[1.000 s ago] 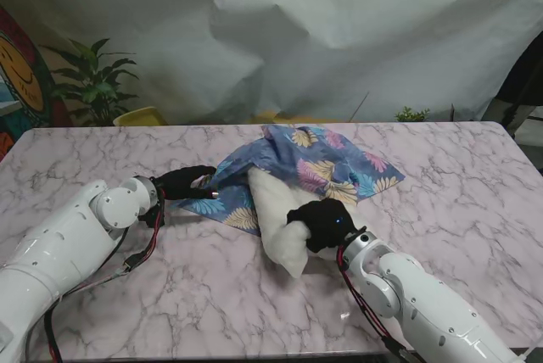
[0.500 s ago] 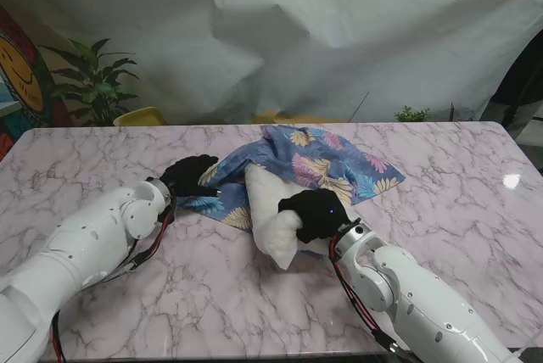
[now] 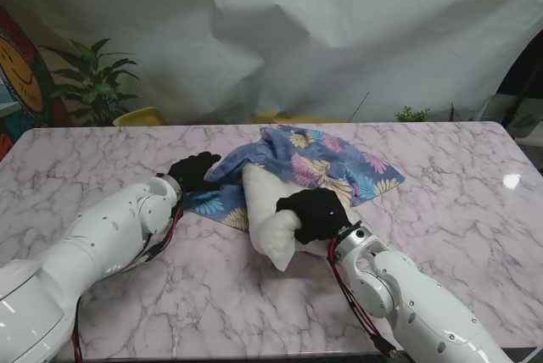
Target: Put a pillowcase on a pillow
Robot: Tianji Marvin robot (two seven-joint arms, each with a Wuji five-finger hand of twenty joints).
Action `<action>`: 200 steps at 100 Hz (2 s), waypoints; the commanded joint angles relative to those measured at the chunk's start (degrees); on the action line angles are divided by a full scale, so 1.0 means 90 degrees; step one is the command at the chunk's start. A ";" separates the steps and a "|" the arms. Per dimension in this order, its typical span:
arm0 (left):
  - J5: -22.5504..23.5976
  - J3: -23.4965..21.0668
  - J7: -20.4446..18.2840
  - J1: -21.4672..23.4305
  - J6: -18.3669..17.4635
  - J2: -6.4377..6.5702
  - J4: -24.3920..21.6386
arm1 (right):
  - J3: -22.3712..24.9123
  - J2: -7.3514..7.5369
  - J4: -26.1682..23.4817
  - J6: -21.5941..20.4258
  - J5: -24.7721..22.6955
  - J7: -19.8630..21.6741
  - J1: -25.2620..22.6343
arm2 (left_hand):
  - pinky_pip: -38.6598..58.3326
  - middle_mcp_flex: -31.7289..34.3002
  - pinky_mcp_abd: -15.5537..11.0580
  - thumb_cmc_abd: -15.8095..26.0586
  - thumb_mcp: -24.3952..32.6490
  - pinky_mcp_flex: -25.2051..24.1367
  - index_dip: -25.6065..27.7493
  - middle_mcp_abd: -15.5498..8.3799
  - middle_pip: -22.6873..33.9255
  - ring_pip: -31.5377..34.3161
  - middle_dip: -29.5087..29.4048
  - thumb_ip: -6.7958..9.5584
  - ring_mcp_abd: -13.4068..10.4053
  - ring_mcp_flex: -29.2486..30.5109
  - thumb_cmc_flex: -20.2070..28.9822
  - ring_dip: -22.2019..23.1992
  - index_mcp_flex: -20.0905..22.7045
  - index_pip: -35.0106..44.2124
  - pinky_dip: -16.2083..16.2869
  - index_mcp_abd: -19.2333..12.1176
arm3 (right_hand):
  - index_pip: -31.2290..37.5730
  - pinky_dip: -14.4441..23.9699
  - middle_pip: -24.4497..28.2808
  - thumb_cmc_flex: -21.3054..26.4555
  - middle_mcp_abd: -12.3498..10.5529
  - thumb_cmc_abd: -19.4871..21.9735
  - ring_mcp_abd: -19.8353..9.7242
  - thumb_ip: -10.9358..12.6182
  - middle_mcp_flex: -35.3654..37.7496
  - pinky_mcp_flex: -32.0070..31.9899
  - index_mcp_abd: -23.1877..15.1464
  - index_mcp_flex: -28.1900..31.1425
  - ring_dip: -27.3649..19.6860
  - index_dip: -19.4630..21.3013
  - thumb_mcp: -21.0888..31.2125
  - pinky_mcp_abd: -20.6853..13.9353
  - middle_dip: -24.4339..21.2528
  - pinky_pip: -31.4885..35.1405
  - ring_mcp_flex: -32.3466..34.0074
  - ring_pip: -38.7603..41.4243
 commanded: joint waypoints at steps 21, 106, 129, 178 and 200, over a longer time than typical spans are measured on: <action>-0.0444 0.0188 0.0133 -0.0122 -0.0186 -0.0526 0.0649 | 0.0108 -0.0122 -0.0188 0.0375 0.0041 -0.0375 -0.0055 | 0.3602 0.0918 -0.0191 0.0671 -0.1335 0.0068 0.0350 -0.0282 0.0882 0.0823 0.0051 0.0078 -0.0319 0.1288 0.2442 0.0435 0.2459 0.4024 0.0575 -0.1477 | 0.1037 0.0461 0.0459 0.0771 0.0349 0.0908 -0.0183 0.0184 0.0409 0.0506 -0.0300 0.0579 0.0560 0.0205 0.0322 -0.0606 0.0271 0.0966 0.0817 0.2492; -0.2455 -0.2244 -0.1600 0.2275 0.0655 0.0257 -0.3781 | -0.0457 -0.0606 0.0064 0.3638 -0.0021 -0.1562 0.0544 | 0.9000 0.4993 -0.0247 0.0569 0.0116 0.4863 0.2279 -0.0332 0.4752 0.5548 0.2926 -0.0168 -0.1374 0.6481 0.2652 0.3222 0.1404 0.6388 0.0752 -0.1063 | 0.0870 0.0818 0.0768 0.0755 0.0744 0.0940 -0.1228 0.0206 0.0557 0.1572 0.0024 0.0719 0.1092 0.0316 0.0204 -0.1044 0.0455 0.2267 0.0887 0.4989; -0.2627 -0.2279 -0.1787 0.2493 0.0683 0.0334 -0.4299 | -0.0697 -0.0759 0.0545 0.3596 0.0352 -0.1703 0.0814 | 0.8995 0.5040 -0.0251 0.0565 0.0125 0.4934 0.2260 -0.0347 0.4739 0.5504 0.2964 -0.0172 -0.1416 0.6542 0.2652 0.3243 0.1430 0.6331 0.0686 -0.0940 | 0.0798 0.0827 0.0745 0.0653 0.0699 0.0918 -0.1302 0.0192 0.0587 0.1586 -0.0006 0.0711 0.1082 0.0282 0.0191 -0.1124 0.0436 0.2298 0.0883 0.5030; -0.3446 -0.2638 -0.2954 0.3220 0.0411 0.0686 -0.5184 | -0.1328 -0.1619 0.2388 0.4704 0.1234 -0.2952 0.1954 | 0.9039 0.5128 -0.0367 0.0514 0.0224 0.5186 0.2252 -0.0336 0.4795 0.5574 0.3056 -0.0189 -0.1552 0.6723 0.2652 0.3334 0.1468 0.6271 0.0587 -0.0720 | 0.0746 0.1094 0.1190 0.0257 0.0795 0.0677 -0.1782 0.0117 0.0684 0.1758 0.0251 0.0795 0.1447 0.0096 0.0327 -0.1427 0.0675 0.2872 0.0895 0.5932; -0.3672 -0.2870 -0.3136 0.3489 0.0302 0.0763 -0.5519 | -0.1123 -0.1683 0.2322 0.5484 0.1112 -0.3005 0.1919 | 0.9009 0.5122 -0.0325 0.0512 0.0245 0.5165 0.2248 -0.0320 0.4771 0.5511 0.3057 -0.0192 -0.1487 0.6702 0.2652 0.3324 0.1473 0.6254 0.0559 -0.0683 | 0.0758 0.1187 0.1250 0.0333 0.0870 0.0689 -0.1906 0.0131 0.0637 0.1808 0.0321 0.0793 0.1547 0.0102 0.0295 -0.1495 0.0680 0.3050 0.0899 0.6173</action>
